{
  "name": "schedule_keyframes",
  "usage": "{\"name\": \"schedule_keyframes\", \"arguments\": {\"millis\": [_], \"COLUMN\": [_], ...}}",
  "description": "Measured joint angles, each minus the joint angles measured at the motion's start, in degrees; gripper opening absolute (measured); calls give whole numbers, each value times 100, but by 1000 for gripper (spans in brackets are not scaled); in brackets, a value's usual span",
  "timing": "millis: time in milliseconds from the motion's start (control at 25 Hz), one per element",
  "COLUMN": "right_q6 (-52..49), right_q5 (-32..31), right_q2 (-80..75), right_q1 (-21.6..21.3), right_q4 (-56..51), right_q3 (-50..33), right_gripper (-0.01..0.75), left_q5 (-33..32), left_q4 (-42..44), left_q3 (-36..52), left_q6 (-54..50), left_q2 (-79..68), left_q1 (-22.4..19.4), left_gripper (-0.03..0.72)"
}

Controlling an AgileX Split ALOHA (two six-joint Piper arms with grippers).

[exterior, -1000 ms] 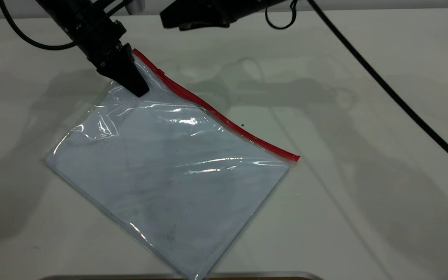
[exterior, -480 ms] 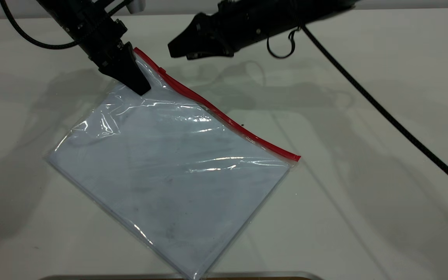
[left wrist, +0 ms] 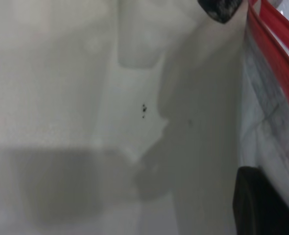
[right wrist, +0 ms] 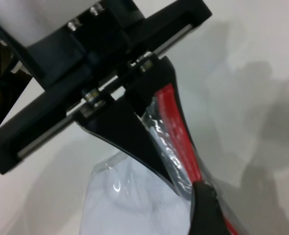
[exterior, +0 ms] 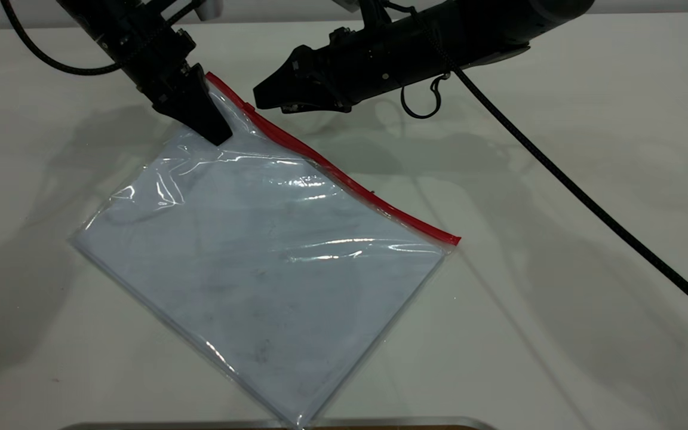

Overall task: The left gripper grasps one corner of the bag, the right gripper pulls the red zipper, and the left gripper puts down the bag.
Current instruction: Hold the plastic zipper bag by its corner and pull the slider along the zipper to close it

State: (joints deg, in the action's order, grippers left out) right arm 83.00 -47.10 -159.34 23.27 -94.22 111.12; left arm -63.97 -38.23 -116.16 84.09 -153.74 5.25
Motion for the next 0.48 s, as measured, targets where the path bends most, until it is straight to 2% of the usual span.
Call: {"name": "schedule_keyframes", "arguments": {"millis": [480], "right_q6": [145], "right_q5": [219], "right_q2": [-131], "right_q1": [175], "right_q4": [-304], "right_q3": [0], "right_gripper": [505], "left_q5": [24], "left_q4": [-109], "left_q3": [0], "left_q6": [0], "left_q2": [0], "left_q1": [0], "left_gripper": [51]}}
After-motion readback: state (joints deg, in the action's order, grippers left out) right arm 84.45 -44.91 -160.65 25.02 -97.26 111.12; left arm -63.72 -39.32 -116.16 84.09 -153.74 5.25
